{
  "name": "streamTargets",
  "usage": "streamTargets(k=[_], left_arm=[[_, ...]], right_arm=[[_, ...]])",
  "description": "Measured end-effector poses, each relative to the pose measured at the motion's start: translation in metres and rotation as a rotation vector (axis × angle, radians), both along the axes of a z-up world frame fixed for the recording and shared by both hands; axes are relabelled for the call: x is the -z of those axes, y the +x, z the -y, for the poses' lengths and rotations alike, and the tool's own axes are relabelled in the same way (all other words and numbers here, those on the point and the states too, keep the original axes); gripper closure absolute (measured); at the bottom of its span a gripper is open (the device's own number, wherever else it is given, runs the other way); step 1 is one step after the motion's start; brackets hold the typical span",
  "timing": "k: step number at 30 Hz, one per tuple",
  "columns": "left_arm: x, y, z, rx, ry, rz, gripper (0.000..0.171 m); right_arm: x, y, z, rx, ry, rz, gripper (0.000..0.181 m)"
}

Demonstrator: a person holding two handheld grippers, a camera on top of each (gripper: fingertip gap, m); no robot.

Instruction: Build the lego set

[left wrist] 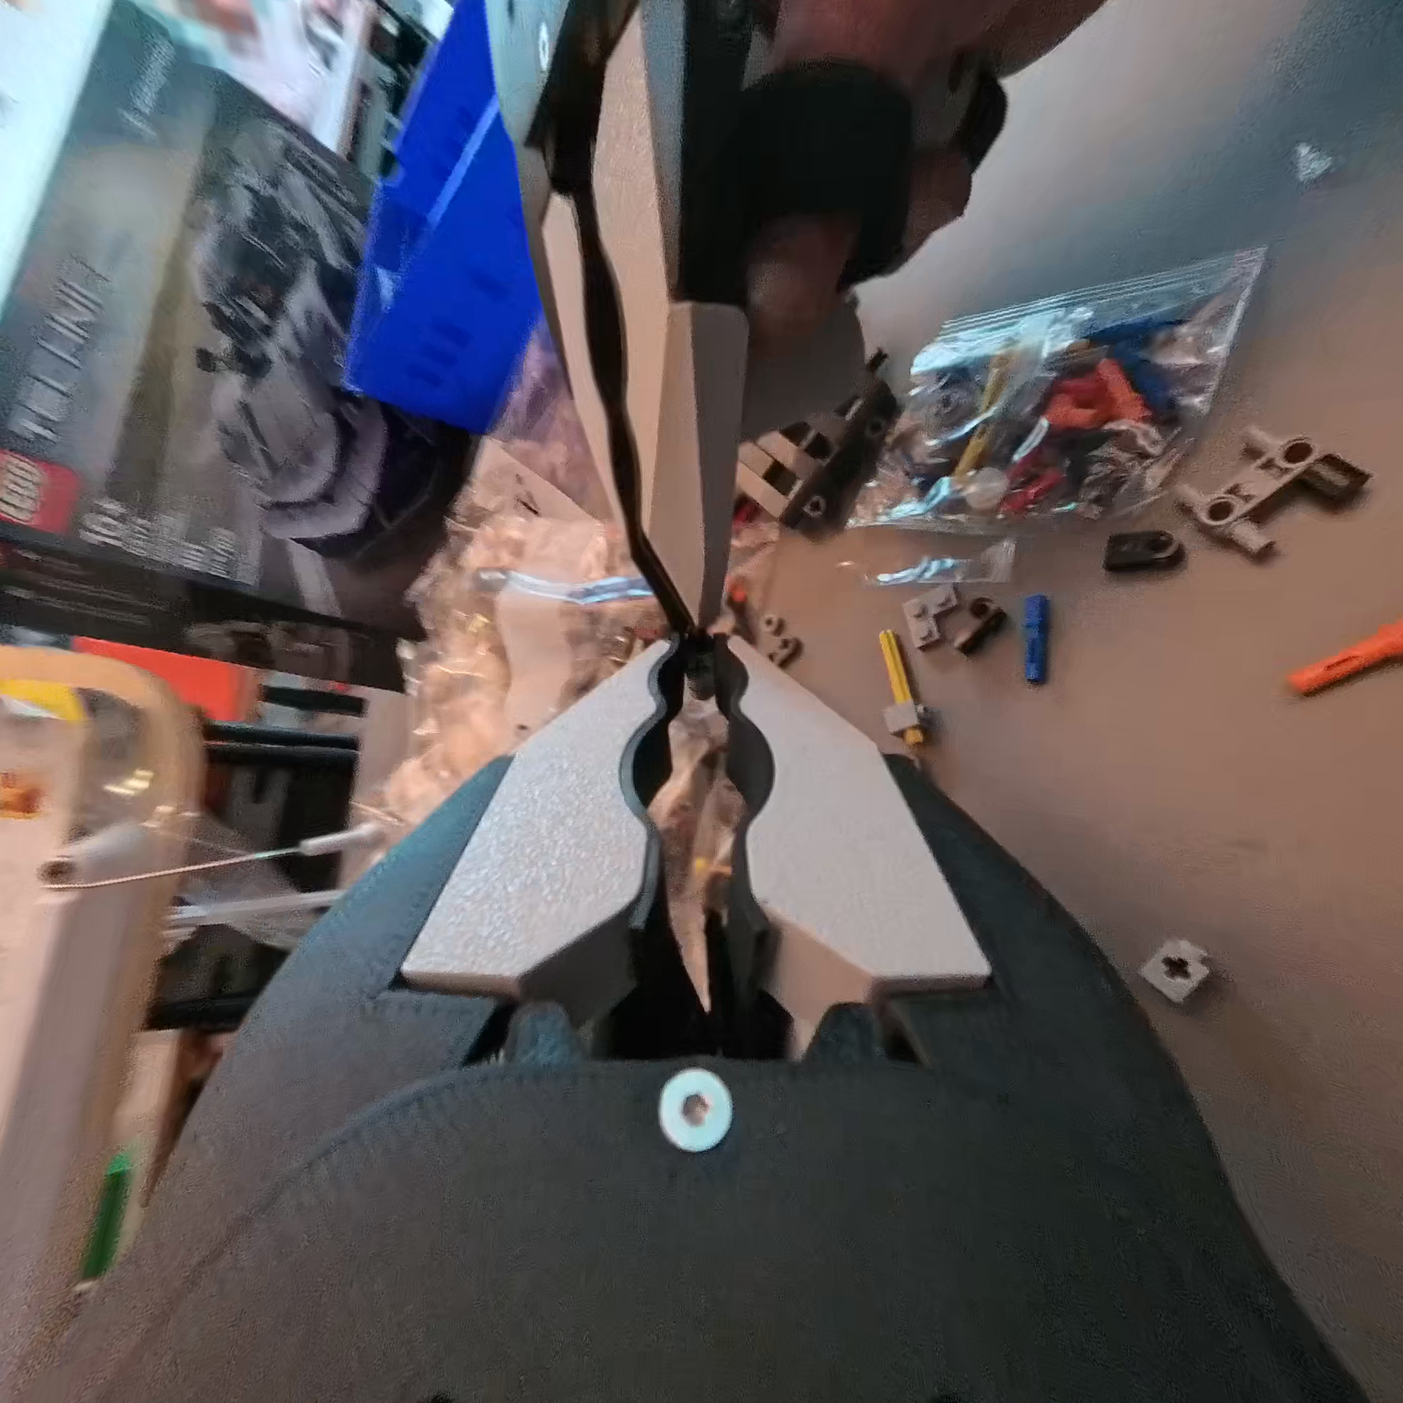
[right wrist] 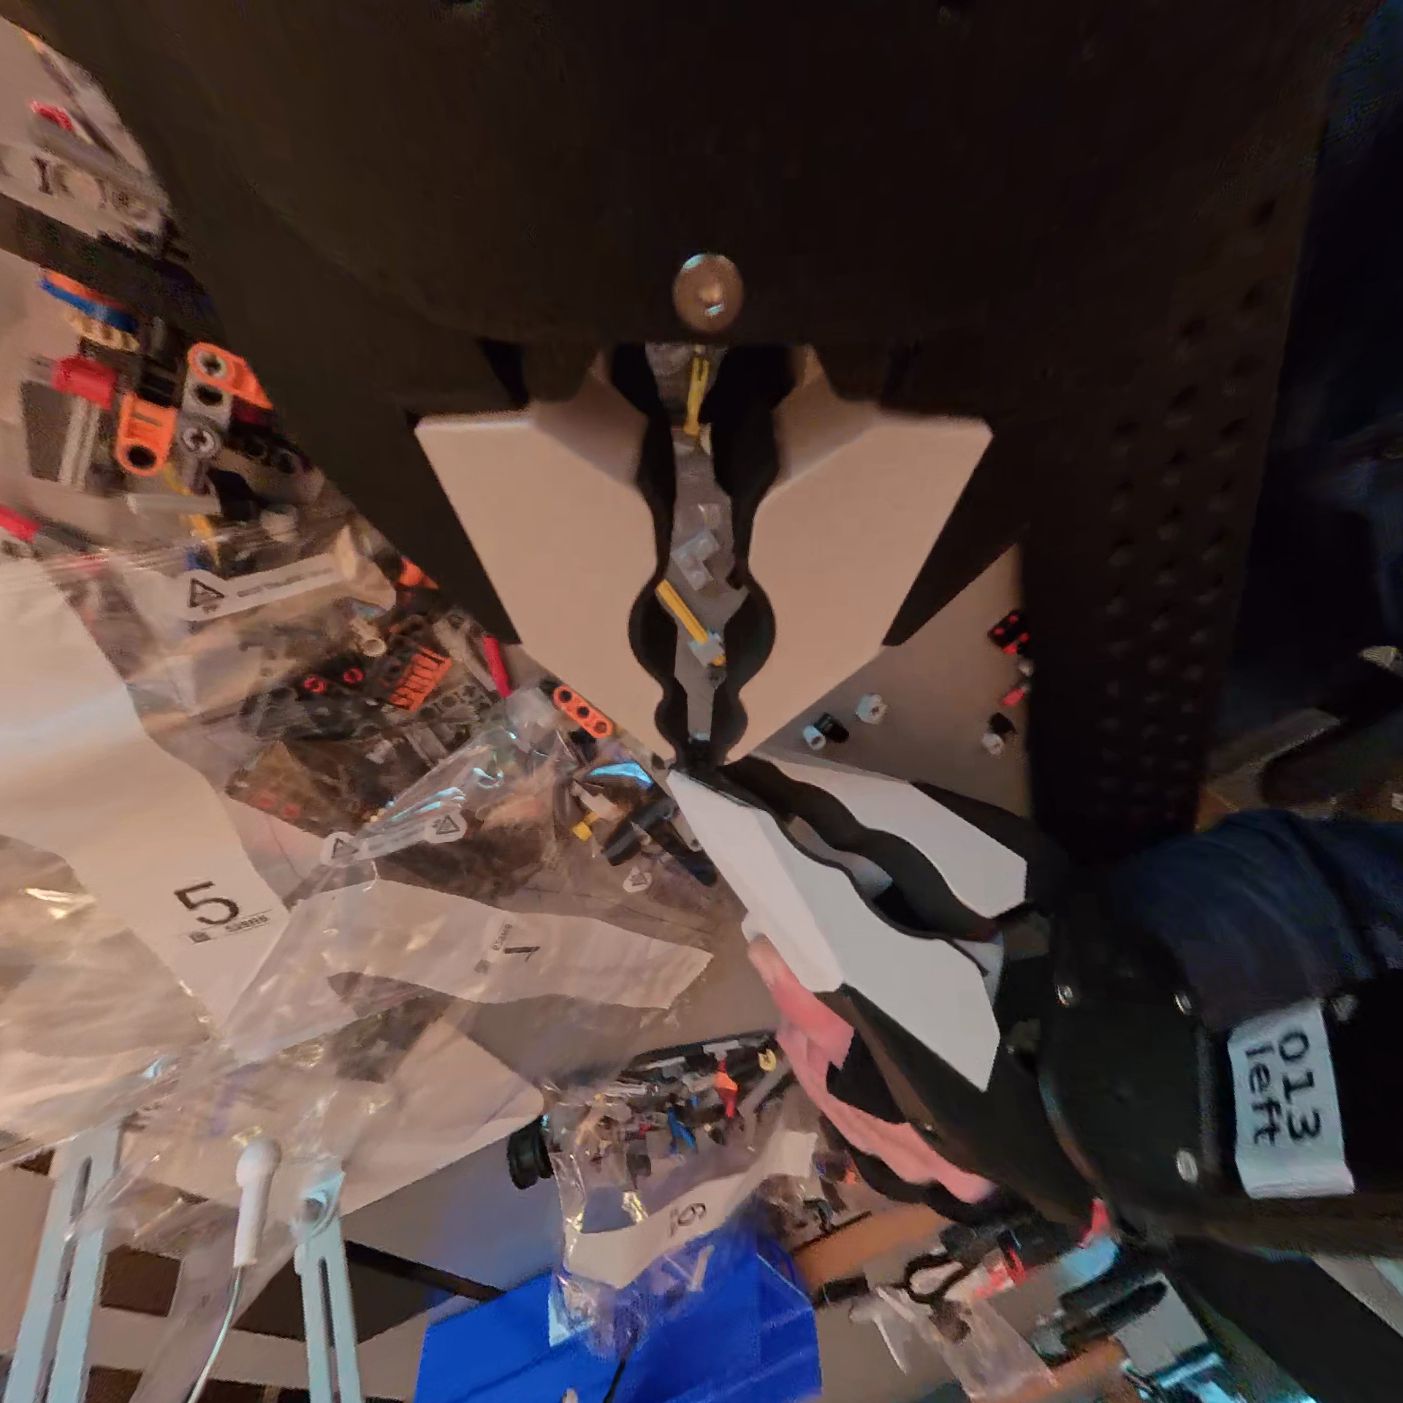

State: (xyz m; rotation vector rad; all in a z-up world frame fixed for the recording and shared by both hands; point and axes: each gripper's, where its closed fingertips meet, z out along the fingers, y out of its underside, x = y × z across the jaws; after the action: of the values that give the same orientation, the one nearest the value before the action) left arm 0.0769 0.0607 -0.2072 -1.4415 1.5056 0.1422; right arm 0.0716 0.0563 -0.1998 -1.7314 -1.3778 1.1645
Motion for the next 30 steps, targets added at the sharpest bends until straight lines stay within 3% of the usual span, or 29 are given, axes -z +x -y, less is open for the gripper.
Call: streamTargets(k=[4, 8, 13, 17, 23, 30], left_arm=[[0.003, -0.001, 0.004, 0.019, -0.189, 0.140, 0.166], [0.002, -0.006, 0.000, 0.010, -0.235, 0.204, 0.167], [0.010, -0.001, 0.002, 0.037, -0.237, 0.180, 0.167], [0.014, 0.000, 0.001, 0.024, -0.357, 0.266, 0.166], [0.043, 0.002, 0.003, -0.004, -0.474, 0.196, 0.166], [0.059, 0.000, 0.005, -0.027, -0.572, 0.175, 0.166]], right_arm=[[-0.001, 0.005, -0.007, 0.023, -0.013, -0.003, 0.177], [0.001, 0.004, -0.007, 0.023, -0.002, 0.008, 0.173], [0.005, 0.004, -0.009, 0.025, 0.005, 0.023, 0.169], [0.014, 0.004, -0.004, -0.009, -0.022, 0.061, 0.171], [0.031, 0.001, 0.000, -0.029, -0.018, 0.149, 0.177], [0.049, 0.001, -0.002, -0.025, 0.023, 0.253, 0.180]])
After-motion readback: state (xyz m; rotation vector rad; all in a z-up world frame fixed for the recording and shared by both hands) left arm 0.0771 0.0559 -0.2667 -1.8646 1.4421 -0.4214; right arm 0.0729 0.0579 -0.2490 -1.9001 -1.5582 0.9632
